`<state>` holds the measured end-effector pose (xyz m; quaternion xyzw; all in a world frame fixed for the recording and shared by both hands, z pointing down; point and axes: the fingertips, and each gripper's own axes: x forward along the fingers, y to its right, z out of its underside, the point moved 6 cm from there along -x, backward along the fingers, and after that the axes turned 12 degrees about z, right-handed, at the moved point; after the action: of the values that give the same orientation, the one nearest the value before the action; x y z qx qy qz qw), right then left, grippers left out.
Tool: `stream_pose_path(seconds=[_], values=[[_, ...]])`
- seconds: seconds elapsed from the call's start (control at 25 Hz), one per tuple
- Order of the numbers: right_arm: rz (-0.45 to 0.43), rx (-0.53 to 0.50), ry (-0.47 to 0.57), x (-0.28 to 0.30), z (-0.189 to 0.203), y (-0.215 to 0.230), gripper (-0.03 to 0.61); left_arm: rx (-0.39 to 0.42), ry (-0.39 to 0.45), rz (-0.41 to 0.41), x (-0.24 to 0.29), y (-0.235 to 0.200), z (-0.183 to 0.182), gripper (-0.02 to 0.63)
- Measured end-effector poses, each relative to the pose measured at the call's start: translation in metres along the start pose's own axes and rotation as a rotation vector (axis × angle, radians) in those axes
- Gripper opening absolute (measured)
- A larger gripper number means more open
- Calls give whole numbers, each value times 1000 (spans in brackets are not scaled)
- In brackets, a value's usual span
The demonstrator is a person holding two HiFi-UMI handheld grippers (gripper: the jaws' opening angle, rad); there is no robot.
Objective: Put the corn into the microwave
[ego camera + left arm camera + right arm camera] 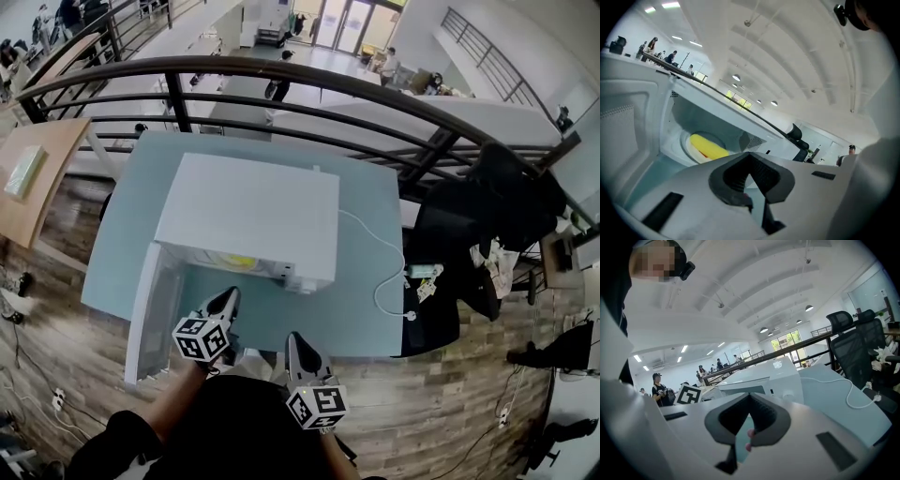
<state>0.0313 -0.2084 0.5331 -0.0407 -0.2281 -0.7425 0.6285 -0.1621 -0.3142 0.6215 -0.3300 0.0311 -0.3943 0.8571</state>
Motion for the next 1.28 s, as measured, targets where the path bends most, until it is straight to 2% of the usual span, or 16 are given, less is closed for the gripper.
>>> stream_pose_path(seconds=[0.16,0.28,0.48,0.92,1.28], values=[[-4,-6,22,-5,-6,0,8,39,49,38,-11,28,-19,3],[-5,-10,36,-8,-9,1,8,116,68,74,-22,49,-29,3],[-5,-7,71,-12,-16,2,8,252,51,120,-34,76,-30,3],[1,-15,121,-19,-26,3,8,277,48,177,-42,100,-24,3],[-11,-24,131,-20,-28,2,8,293,82,174,-44,104,-30,3]])
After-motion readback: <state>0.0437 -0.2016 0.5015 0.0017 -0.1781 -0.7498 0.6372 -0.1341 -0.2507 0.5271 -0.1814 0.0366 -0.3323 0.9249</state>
